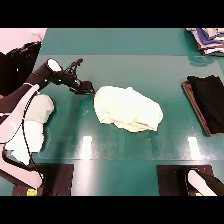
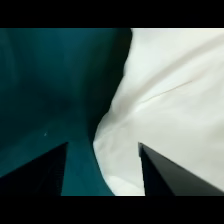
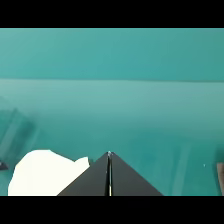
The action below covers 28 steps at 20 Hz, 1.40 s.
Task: Fold the shirts.
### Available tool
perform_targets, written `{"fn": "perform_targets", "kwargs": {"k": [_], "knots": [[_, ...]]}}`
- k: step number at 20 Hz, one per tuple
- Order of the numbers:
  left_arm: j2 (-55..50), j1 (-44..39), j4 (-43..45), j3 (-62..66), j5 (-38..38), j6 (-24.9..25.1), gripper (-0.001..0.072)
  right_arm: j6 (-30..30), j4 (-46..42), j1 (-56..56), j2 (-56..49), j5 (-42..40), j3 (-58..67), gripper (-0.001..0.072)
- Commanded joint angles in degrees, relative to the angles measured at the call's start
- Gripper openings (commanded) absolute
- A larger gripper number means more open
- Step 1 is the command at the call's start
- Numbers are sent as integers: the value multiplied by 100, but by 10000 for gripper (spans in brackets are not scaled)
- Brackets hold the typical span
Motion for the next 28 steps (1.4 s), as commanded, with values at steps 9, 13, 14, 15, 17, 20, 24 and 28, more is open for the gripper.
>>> {"fn": "perform_targets", "kwargs": {"k": [9,13,14,15,17,20,24,28], "knots": [[-341,-382,-723,-149,693,393,179,4,-9,-2,-9,192,-2,19],[-286,-92,-367,317,52,205,21,7,-48,-2,-2,365,-302,19],[-243,20,-168,570,-175,133,22,26,-48,-2,26,437,-597,19],[-140,127,22,807,-319,131,22,111,-48,-2,74,470,-999,19],[70,302,328,1274,-511,136,22,175,-48,-2,173,378,-2033,19],[240,382,452,1759,-706,138,23,175,-22,61,188,-260,-3801,60],[258,365,452,1849,-793,136,22,160,24,844,-605,-1180,-5174,399],[258,365,455,1849,-1005,133,22,142,107,2013,-1829,-2293,-5042,399]]}}
